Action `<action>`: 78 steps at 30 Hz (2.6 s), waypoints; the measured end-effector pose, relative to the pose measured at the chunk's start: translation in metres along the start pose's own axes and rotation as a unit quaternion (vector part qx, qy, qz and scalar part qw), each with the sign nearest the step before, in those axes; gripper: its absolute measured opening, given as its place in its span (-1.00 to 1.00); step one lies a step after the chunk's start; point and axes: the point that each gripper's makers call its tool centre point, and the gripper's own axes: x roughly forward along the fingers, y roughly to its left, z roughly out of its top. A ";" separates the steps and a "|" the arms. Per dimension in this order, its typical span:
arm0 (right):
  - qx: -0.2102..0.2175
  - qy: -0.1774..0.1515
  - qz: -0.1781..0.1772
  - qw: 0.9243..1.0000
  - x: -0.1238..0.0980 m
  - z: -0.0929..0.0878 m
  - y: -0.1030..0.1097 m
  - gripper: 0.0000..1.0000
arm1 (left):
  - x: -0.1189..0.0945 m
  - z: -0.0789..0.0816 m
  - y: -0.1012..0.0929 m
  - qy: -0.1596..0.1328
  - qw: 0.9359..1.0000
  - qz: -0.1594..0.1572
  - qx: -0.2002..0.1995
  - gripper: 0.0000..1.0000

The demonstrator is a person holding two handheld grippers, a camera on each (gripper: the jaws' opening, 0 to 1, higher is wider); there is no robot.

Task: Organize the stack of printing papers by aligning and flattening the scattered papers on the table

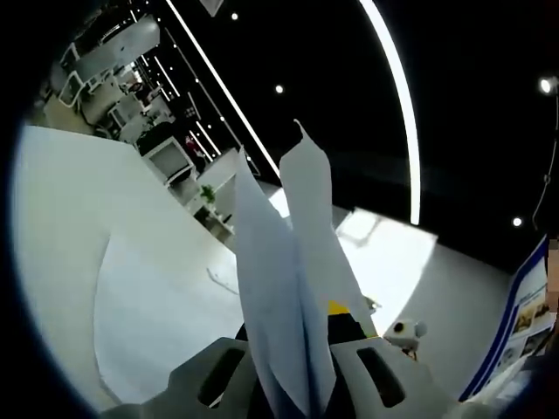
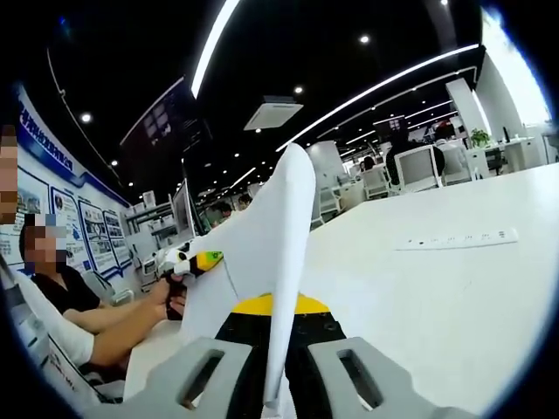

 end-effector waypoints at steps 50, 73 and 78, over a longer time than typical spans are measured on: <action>-0.016 -0.012 -0.022 1.000 0.004 0.002 0.004 -1.00 | -0.001 0.004 0.007 -0.011 1.000 0.010 -0.008 -0.88; 0.010 -0.012 -0.016 1.000 0.009 -0.009 0.009 -1.00 | -0.001 0.002 0.007 -0.014 1.000 0.013 -0.020 -0.81; 0.025 -0.002 -0.019 1.000 0.009 -0.017 0.009 -1.00 | -0.001 0.002 0.007 -0.016 1.000 0.013 -0.019 -0.81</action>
